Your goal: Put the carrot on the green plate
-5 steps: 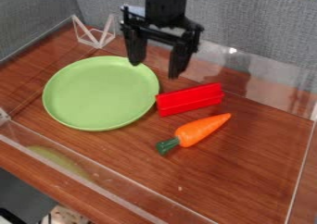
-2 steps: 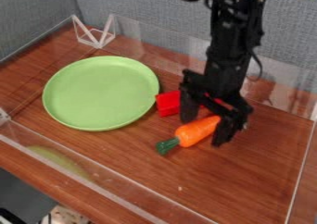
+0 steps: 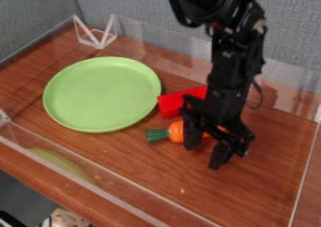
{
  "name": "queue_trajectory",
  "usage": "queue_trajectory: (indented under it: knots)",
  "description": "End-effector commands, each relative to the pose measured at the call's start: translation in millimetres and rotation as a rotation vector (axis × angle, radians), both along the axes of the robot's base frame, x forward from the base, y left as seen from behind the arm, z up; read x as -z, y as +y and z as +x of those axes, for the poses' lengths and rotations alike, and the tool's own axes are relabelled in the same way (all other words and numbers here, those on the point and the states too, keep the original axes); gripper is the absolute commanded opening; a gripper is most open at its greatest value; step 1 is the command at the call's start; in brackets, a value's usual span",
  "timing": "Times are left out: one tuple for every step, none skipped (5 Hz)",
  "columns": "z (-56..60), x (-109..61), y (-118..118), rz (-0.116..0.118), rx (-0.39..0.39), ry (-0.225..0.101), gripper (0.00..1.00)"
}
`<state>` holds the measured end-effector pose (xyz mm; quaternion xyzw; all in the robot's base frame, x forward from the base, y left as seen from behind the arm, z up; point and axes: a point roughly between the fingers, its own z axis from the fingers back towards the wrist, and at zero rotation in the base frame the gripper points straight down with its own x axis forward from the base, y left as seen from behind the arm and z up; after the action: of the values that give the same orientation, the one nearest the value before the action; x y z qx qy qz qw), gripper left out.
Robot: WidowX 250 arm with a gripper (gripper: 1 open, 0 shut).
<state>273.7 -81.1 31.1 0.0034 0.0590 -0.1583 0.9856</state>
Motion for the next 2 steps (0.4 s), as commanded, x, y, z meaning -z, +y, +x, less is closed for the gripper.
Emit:
queue_trajectory:
  knots:
    - [1.8, -0.5, 11.6, -0.004, -0.042, -0.042, 0.00]
    - [6.0, -8.6, 6.2, 0.007, 0.011, -0.069, 1.00]
